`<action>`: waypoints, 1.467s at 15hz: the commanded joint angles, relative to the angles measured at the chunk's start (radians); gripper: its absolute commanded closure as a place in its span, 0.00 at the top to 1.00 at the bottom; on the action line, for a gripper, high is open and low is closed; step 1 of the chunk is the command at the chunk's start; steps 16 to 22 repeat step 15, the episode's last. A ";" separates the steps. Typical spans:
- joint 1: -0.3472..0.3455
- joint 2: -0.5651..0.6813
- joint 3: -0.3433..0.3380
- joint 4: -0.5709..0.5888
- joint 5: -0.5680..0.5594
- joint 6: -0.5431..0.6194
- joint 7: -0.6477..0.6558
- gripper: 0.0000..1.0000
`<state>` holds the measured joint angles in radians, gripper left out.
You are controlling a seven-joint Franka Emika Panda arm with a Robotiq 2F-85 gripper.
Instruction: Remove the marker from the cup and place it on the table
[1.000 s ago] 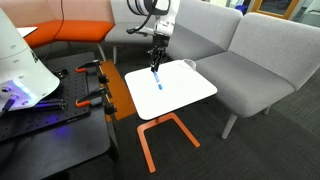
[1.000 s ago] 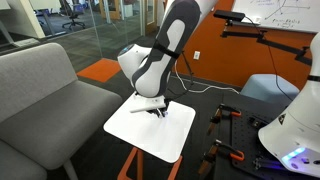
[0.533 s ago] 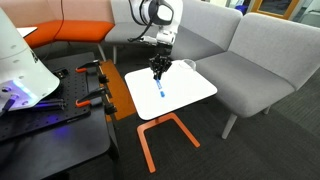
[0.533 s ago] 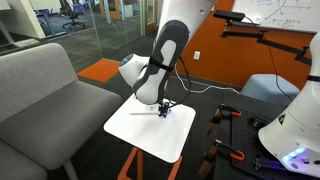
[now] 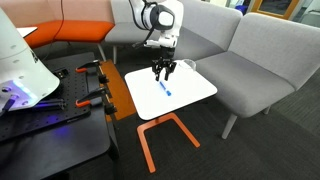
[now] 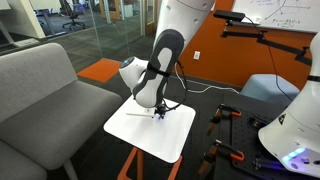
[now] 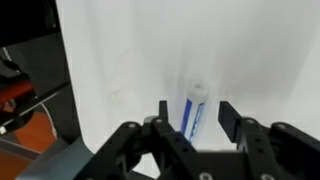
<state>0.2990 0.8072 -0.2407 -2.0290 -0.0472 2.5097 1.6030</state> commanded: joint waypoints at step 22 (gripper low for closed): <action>-0.250 -0.443 0.141 -0.394 0.237 0.336 -0.470 1.00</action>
